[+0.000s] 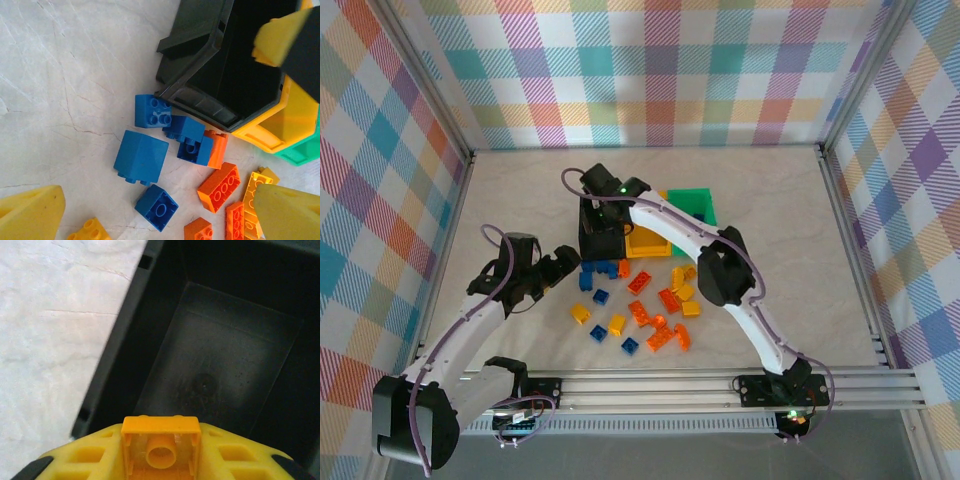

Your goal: Sort the legos into containers by color

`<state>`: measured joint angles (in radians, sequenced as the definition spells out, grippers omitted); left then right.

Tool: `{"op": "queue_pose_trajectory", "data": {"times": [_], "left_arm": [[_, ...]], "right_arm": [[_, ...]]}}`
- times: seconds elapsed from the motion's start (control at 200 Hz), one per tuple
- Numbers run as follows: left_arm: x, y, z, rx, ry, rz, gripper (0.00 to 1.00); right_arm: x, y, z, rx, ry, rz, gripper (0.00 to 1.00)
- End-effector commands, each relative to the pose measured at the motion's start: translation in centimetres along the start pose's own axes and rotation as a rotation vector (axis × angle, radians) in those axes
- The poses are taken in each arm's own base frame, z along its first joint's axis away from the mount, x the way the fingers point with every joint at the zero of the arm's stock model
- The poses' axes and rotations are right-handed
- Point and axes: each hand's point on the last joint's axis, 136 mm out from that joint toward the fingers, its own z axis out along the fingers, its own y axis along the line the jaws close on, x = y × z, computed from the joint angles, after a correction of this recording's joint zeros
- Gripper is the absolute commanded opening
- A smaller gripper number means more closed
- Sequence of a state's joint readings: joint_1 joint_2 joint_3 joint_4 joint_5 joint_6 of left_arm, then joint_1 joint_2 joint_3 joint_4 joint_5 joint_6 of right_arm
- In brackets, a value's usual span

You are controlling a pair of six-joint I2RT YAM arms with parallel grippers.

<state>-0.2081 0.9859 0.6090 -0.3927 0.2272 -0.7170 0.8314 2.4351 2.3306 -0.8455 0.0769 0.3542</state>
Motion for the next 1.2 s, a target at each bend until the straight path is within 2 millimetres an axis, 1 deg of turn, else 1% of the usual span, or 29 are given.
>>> {"op": "queue_pose_trajectory", "data": {"times": [0.0, 0.075, 0.165, 0.29, 0.385, 0.455, 0.515, 0.52, 0.565, 0.575, 0.585, 0.6, 0.7, 0.75, 0.775, 0.865, 0.935, 1.03, 1.12, 1.195], "left_arm": [[1.2, 0.5, 0.3, -0.005, 0.042, 0.015, 0.96], [1.3, 0.4, 0.3, -0.003, 0.045, 0.018, 0.96], [1.3, 0.4, 0.3, 0.003, 0.046, 0.023, 0.97], [1.3, -0.2, 0.1, 0.020, 0.054, 0.050, 0.97], [1.2, -1.0, -0.4, 0.033, 0.058, 0.088, 0.94], [1.3, -2.1, -0.8, 0.037, 0.055, 0.143, 0.93], [1.7, -3.2, -1.1, 0.036, 0.054, 0.196, 0.93], [1.7, -3.3, -1.1, 0.035, 0.055, 0.201, 0.93], [2.3, -4.1, -1.0, 0.036, 0.061, 0.238, 0.93], [2.4, -4.3, -1.0, 0.037, 0.063, 0.246, 0.93], [2.5, -4.6, -0.9, 0.038, 0.065, 0.254, 0.93], [2.8, -4.8, -0.9, 0.039, 0.071, 0.268, 0.93], [4.4, -7.0, -0.1, 0.049, 0.099, 0.360, 0.92], [5.6, -8.1, 0.7, 0.049, 0.127, 0.414, 0.92], [6.3, -8.7, 1.0, 0.053, 0.143, 0.440, 0.91], [8.7, -10.0, 2.8, 0.036, 0.209, 0.540, 0.89], [10.6, -10.3, 4.3, -0.003, 0.264, 0.621, 0.88], [12.3, -10.1, 6.1, -0.073, 0.308, 0.722, 0.85], [13.0, -10.1, 7.4, -0.122, 0.316, 0.800, 0.82], [13.0, -9.9, 8.4, -0.164, 0.318, 0.837, 0.79]], "right_arm": [[-0.3, -0.5, -0.8, 0.035, 0.018, 0.003, 0.45], [-0.6, -0.4, -0.8, 0.035, 0.010, 0.007, 0.55], [-1.4, -0.1, -1.5, 0.026, -0.019, 0.011, 0.61], [-2.4, -0.1, -3.1, 0.032, -0.062, 0.019, 0.64], [-2.8, -0.3, -5.1, 0.041, -0.095, 0.034, 0.64], [-2.3, -1.0, -6.2, 0.052, -0.122, 0.054, 0.65], [-1.7, -2.1, -7.5, 0.050, -0.157, 0.089, 0.65], [-1.4, -2.2, -7.5, 0.052, -0.150, 0.092, 0.65], [-0.9, -3.2, -8.8, 0.044, -0.176, 0.126, 0.65], [-0.4, -3.5, -8.6, 0.048, -0.169, 0.132, 0.65], [-0.4, -3.6, -9.2, 0.043, -0.181, 0.137, 0.65], [-0.1, -4.0, -9.4, 0.043, -0.183, 0.147, 0.65], [2.7, -6.6, -11.5, 0.070, -0.191, 0.188, 0.65], [4.2, -7.9, -12.3, 0.085, -0.187, 0.212, 0.66], [5.3, -8.8, -12.4, 0.095, -0.175, 0.229, 0.66], [8.3, -11.3, -13.8, 0.117, -0.169, 0.282, 0.66], [10.5, -13.2, -14.7, 0.129, -0.167, 0.327, 0.66], [12.9, -15.3, -16.2, 0.135, -0.187, 0.385, 0.66], [14.6, -16.5, -17.1, 0.138, -0.199, 0.417, 0.67], [15.3, -17.0, -17.6, 0.138, -0.206, 0.429, 0.67]]}}
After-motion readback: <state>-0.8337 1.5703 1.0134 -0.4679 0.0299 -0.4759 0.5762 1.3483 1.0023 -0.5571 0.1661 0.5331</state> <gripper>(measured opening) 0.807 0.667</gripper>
